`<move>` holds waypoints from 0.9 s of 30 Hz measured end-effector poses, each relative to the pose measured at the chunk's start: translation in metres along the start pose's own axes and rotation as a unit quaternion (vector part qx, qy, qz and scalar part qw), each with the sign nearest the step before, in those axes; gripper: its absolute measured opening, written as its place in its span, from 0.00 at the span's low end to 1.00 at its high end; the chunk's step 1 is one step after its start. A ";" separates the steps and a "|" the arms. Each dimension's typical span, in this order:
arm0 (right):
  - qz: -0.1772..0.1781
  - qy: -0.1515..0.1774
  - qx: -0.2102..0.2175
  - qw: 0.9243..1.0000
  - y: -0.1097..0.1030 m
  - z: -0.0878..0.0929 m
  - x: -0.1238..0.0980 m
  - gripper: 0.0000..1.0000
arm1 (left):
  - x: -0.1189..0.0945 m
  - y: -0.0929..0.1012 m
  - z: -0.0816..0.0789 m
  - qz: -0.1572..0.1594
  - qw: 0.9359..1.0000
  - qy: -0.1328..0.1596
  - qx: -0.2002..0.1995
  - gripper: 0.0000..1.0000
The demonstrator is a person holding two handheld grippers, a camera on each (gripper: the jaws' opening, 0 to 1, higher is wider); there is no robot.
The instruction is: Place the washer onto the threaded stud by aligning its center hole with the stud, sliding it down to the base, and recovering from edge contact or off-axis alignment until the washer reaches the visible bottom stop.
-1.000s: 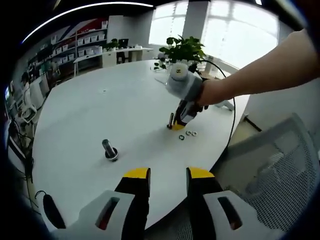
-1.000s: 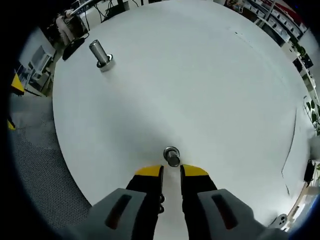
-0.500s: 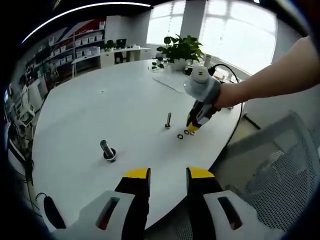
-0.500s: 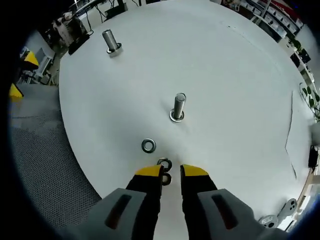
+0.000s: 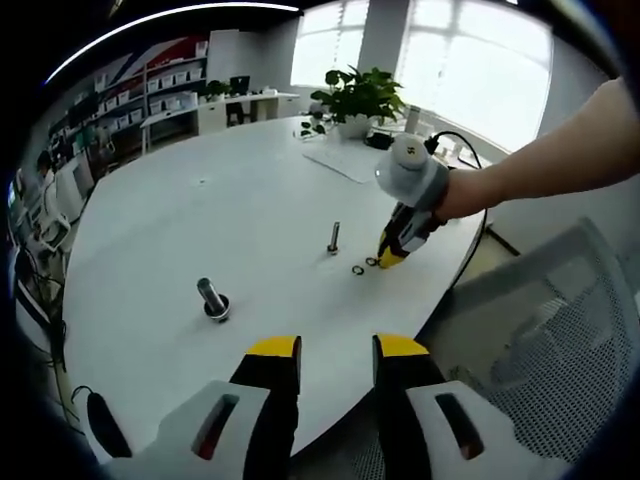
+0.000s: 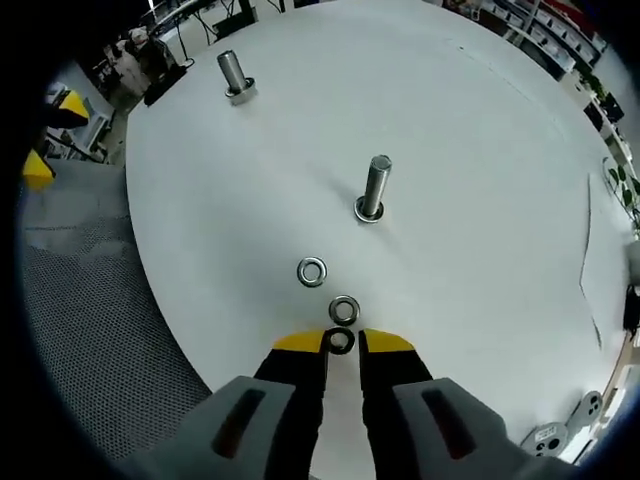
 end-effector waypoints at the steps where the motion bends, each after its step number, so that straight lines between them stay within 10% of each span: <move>1: -0.002 0.001 0.001 1.000 0.000 0.000 0.000 0.16 | 0.000 0.000 0.000 0.000 1.000 0.000 0.000 0.26; 27: -0.010 -0.050 -0.109 0.993 -0.014 -0.008 0.004 0.16 | -0.001 -0.002 0.000 -0.006 1.000 0.001 0.002 0.25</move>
Point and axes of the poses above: the point that each gripper's makers call its tool centre point, and the gripper's own axes: x roughly forward along the fingers, y roughly to its right, z roughly out of its underside, the point moved 8 cm from there along -x, roughly backward along the fingers, and after that the axes turned 15 degrees about -x, right-handed, at the moved point
